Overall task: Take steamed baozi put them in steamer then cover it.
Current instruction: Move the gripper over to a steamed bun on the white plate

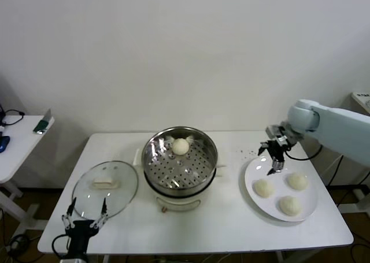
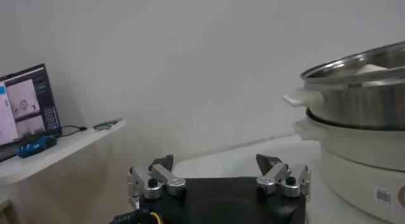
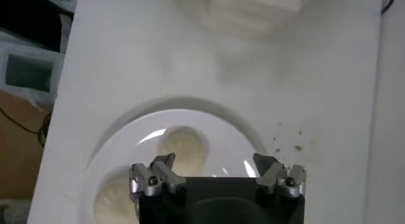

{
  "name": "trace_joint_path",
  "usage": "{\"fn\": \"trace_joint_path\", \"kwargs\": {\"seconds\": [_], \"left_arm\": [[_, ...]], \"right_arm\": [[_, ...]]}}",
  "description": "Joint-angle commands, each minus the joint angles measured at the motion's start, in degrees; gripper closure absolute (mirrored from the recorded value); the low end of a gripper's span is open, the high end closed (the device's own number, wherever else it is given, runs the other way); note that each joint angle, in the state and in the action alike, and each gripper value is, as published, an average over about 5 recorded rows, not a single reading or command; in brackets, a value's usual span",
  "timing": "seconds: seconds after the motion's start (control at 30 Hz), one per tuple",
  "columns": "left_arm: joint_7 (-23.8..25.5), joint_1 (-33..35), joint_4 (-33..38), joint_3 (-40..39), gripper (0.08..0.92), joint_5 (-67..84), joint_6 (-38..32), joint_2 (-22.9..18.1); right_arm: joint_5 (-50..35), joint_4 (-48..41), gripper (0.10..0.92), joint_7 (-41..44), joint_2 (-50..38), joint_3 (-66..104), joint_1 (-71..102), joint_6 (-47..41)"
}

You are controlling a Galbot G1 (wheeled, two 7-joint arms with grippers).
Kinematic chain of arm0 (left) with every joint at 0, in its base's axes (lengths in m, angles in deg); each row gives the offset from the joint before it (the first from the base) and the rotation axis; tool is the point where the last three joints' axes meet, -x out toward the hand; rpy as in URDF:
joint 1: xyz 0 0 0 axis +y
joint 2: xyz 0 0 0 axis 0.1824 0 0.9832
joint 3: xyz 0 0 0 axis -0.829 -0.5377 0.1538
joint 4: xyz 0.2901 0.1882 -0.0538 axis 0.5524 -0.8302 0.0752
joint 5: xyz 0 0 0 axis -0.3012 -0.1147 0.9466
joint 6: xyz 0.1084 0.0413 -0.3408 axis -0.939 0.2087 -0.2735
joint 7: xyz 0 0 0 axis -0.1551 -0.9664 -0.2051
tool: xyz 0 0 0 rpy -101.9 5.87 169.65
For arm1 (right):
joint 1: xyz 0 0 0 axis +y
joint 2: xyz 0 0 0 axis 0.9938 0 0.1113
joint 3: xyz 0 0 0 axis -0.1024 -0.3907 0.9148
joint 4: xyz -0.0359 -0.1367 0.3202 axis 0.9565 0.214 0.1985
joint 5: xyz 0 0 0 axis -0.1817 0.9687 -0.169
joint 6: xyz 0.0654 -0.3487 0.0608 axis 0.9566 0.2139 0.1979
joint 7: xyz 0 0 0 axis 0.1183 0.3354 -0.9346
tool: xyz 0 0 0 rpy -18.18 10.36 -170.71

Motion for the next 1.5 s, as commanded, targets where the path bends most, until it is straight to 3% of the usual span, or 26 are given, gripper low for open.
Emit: {"fn": "trace_joint_path", "kwargs": {"seconds": [0.03,0.8,1.13,1.5], "left_arm": [[0.0,1.0,0.2,0.1,0.177,0.1,-0.4,0.1],[0.1,1.8,-1.1,1.6,0.177,1.2,-1.8,-0.2],[0.1,0.7,-1.3,2.0,0.177,1.4,-1.3,-0.2],[0.1,-0.6,-0.8,2.2,0.177,1.8,-0.5,-0.2]], "right_arm": [[4.9,-2.1,0.203,-0.9,-2.1,5.9,10.9,-2.4],[6.9,-10.5,0.203,-2.2,5.6,11.4,17.5,-0.6],[7.0,-11.5,0.323,-1.3,6.0,10.6,16.8,0.3],[-0.1,-8.4,0.347,-1.6,4.0,7.0,9.0,0.3]]}}
